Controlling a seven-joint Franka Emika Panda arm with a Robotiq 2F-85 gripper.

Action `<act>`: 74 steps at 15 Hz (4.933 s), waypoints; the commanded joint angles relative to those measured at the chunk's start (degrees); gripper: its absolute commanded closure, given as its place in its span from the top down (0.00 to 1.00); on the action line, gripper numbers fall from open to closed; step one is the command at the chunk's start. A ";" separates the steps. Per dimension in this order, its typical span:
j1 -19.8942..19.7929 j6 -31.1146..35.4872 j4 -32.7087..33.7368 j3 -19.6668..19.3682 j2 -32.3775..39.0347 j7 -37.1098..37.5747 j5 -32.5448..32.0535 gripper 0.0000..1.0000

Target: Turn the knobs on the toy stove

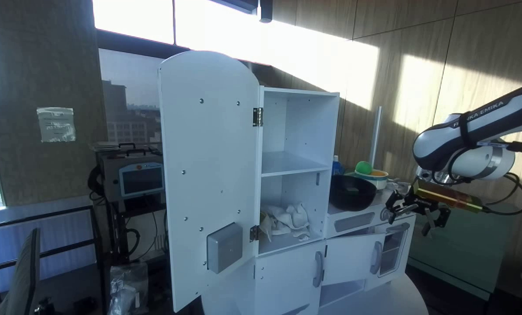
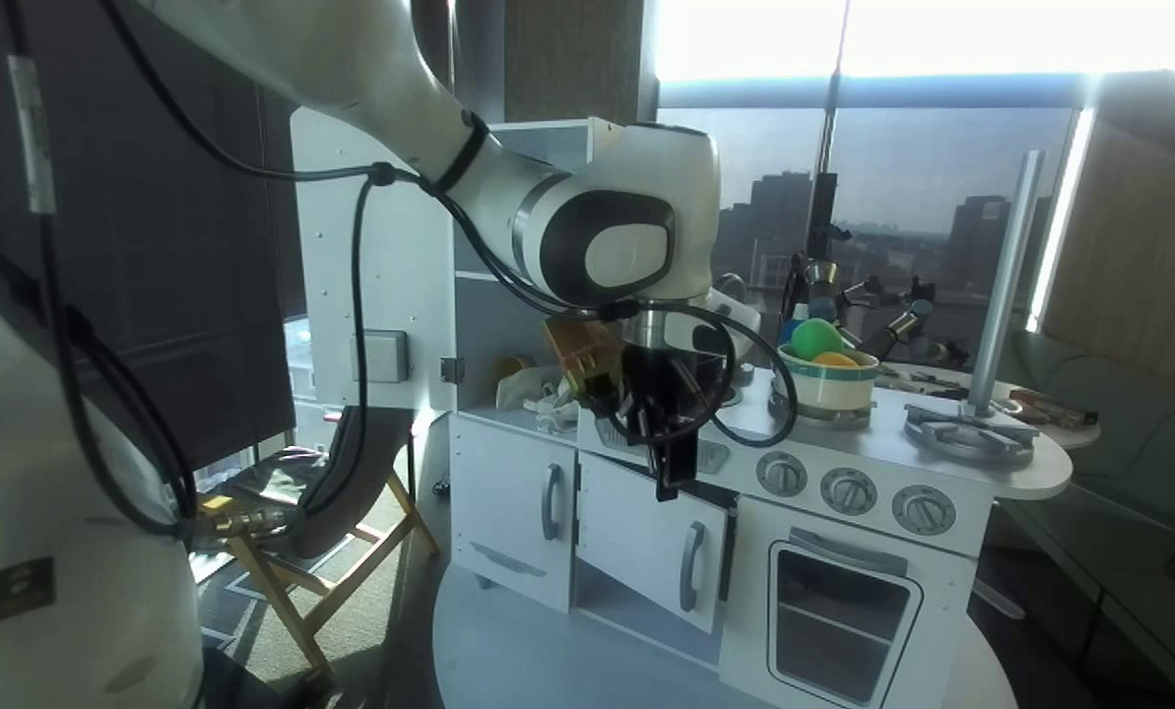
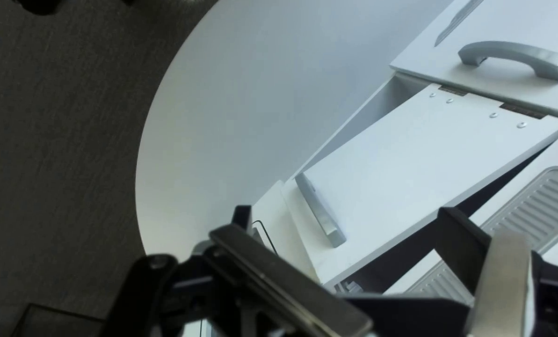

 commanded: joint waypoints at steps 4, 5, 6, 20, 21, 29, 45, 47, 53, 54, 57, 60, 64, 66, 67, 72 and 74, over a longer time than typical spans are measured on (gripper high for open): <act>-1.42 8.93 -1.41 -0.16 3.79 1.70 -3.22 1.00; -1.53 9.86 -1.48 -0.69 4.33 1.74 -2.66 1.00; -1.73 11.29 -1.66 -1.04 4.80 2.02 -2.32 1.00; -0.96 27.84 -0.92 -1.88 13.39 -0.41 -3.85 1.00; -1.01 28.31 -0.39 -2.17 14.16 -0.58 -3.91 1.00; 1.87 27.17 0.16 -3.81 15.07 -6.01 3.66 1.00; 2.44 22.13 6.02 -6.11 14.41 -4.05 15.26 1.00; 1.47 22.78 6.45 -7.09 14.64 -1.94 16.22 1.00; 0.12 27.66 6.24 -9.57 15.16 2.13 23.55 1.00; -0.69 28.41 7.13 -9.15 16.42 6.14 22.46 1.00; -2.01 33.34 9.11 -8.13 20.56 16.33 19.54 1.00; -2.63 36.52 12.84 -8.42 26.23 28.62 14.51 1.00; -1.84 33.72 15.12 -10.97 28.00 38.84 12.03 1.00; -2.06 34.35 14.58 -10.61 27.14 37.49 16.45 1.00; -2.20 34.59 14.20 -10.32 26.33 37.31 18.41 1.00; -4.40 32.27 18.32 -4.75 22.64 15.48 45.57 1.00; -3.98 30.39 21.16 -5.83 24.02 7.71 55.29 1.00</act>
